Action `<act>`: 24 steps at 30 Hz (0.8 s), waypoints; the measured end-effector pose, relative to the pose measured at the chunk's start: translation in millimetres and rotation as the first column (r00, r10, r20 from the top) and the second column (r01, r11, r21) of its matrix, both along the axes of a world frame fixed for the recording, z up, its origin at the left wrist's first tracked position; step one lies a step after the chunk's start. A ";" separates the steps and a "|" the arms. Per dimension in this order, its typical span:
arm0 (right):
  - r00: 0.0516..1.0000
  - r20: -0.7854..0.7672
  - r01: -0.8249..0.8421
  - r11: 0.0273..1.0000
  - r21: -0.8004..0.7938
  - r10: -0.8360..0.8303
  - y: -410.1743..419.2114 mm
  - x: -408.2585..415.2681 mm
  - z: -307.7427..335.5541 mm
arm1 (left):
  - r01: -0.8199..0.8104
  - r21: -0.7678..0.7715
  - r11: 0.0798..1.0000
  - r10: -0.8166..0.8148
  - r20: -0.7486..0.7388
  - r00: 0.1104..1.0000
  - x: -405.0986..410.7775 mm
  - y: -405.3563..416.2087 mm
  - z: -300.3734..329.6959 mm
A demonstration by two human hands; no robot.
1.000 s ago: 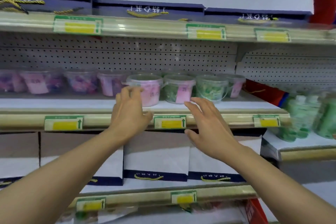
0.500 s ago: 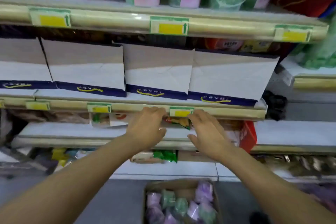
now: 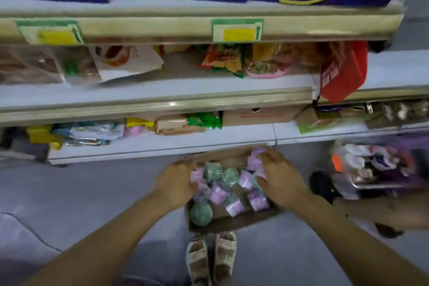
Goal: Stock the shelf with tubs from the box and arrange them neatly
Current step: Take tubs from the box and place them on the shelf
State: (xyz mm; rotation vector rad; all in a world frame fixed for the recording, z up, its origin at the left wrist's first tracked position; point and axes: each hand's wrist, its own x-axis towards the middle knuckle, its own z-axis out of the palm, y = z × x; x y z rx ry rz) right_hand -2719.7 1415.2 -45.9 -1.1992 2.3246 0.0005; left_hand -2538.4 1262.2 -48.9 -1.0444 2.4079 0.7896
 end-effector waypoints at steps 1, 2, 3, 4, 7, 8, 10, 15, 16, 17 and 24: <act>1.000 0.012 0.021 0.999 0.026 -0.021 4.9 1.3 -14.5 | -0.024 0.032 0.999 0.024 0.016 1.000 4.3 1.7 -15.4; 0.999 0.029 0.038 0.998 0.046 -0.040 9.9 2.7 -29.7 | -0.040 0.059 0.997 0.038 0.032 0.999 8.2 4.3 -30.5; 0.997 0.049 0.055 0.997 0.053 -0.058 14.1 3.7 -44.6 | -0.053 0.085 0.995 0.048 0.053 0.997 11.7 7.1 -45.4; 0.995 0.064 0.071 0.996 0.051 -0.074 18.5 4.8 -59.8 | -0.071 0.106 0.992 0.063 0.073 0.995 14.7 10.3 -60.8; 0.986 0.112 0.120 0.991 0.057 -0.126 29.8 6.3 -110.3 | -0.142 0.155 0.978 0.124 0.122 0.985 22.0 20.6 -107.6; 0.980 0.135 0.134 0.988 0.077 -0.143 33.4 6.4 -128.3 | -0.160 0.170 0.972 0.136 0.142 0.980 23.4 24.2 -125.0; 0.975 0.153 0.140 0.983 0.122 -0.158 38.5 5.8 -164.8 | -0.182 0.186 0.966 0.151 0.170 0.974 23.3 30.9 -158.7; 0.979 0.172 0.089 0.987 0.136 -0.112 47.0 5.9 -266.9 | -0.261 0.185 0.947 0.219 0.220 0.950 13.2 43.4 -252.2; 0.977 0.178 0.095 0.986 0.138 -0.119 47.5 6.3 -287.1 | -0.280 0.186 0.942 0.235 0.228 0.945 11.0 44.3 -272.5; 0.972 0.190 0.108 0.983 0.147 -0.135 47.3 6.8 -307.2 | -0.277 0.183 0.943 0.235 0.223 0.946 9.5 44.7 -295.4; 0.954 0.270 0.090 0.985 0.148 -0.128 36.7 15.4 -449.1 | -0.365 0.175 0.914 0.337 0.169 0.926 -2.4 33.1 -437.8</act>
